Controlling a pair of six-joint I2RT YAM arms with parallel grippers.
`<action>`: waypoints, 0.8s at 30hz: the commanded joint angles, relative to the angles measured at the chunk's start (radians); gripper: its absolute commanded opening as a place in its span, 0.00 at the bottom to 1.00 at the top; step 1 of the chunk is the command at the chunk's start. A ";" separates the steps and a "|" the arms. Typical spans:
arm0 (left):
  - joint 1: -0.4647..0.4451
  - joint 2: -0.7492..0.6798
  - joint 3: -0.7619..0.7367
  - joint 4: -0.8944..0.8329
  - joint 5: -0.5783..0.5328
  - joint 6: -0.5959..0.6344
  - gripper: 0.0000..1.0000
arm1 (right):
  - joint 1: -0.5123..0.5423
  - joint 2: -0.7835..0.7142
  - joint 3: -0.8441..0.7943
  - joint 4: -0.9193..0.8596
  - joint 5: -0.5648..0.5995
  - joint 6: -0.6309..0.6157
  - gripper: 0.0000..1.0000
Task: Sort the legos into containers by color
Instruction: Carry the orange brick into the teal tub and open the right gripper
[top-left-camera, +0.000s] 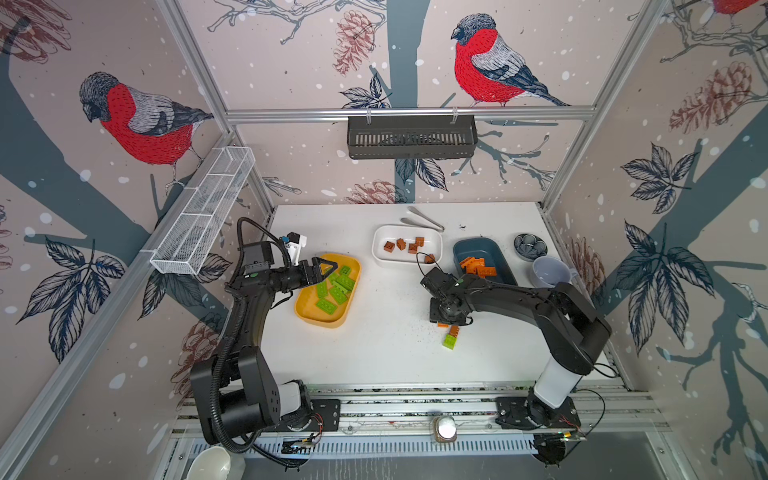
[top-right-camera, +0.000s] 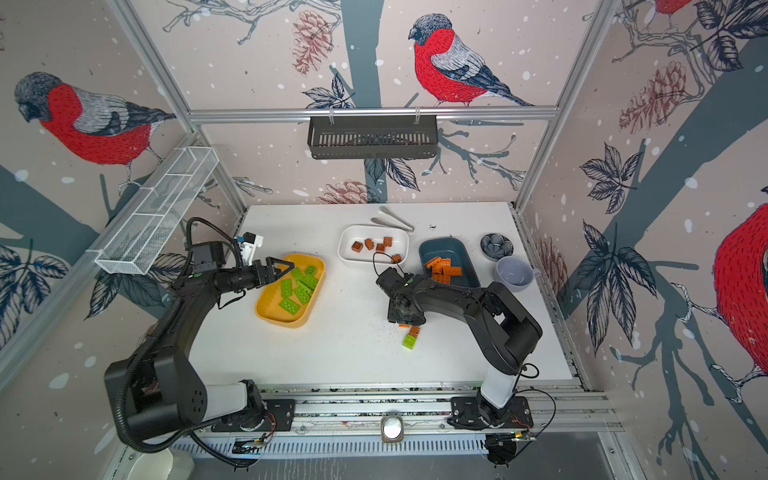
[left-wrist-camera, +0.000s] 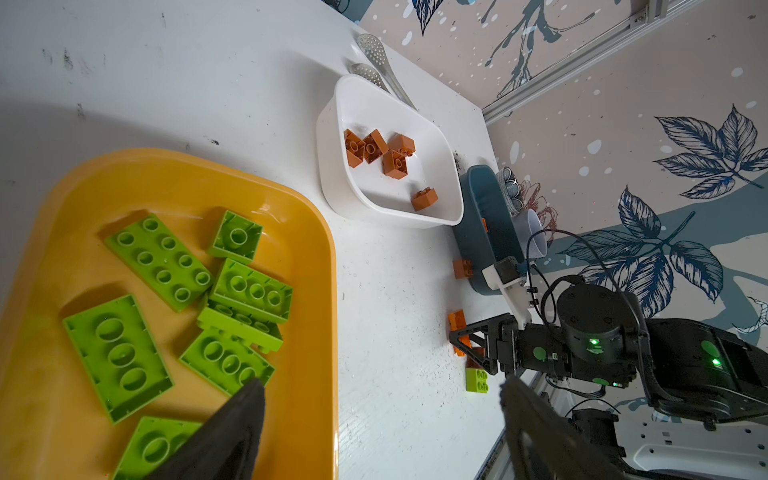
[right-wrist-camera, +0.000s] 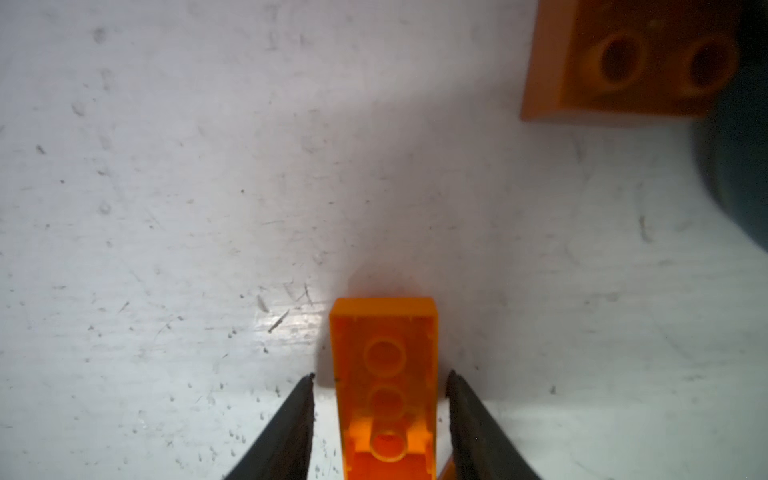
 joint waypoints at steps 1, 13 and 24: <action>-0.003 -0.005 0.002 0.021 0.016 0.007 0.88 | 0.009 0.012 0.003 -0.015 0.033 -0.010 0.47; -0.005 -0.006 0.005 0.010 0.021 0.014 0.88 | -0.025 -0.041 0.044 -0.047 0.117 -0.103 0.26; -0.027 -0.018 0.003 0.116 0.060 -0.094 0.88 | -0.275 -0.169 0.193 -0.160 0.194 -0.351 0.28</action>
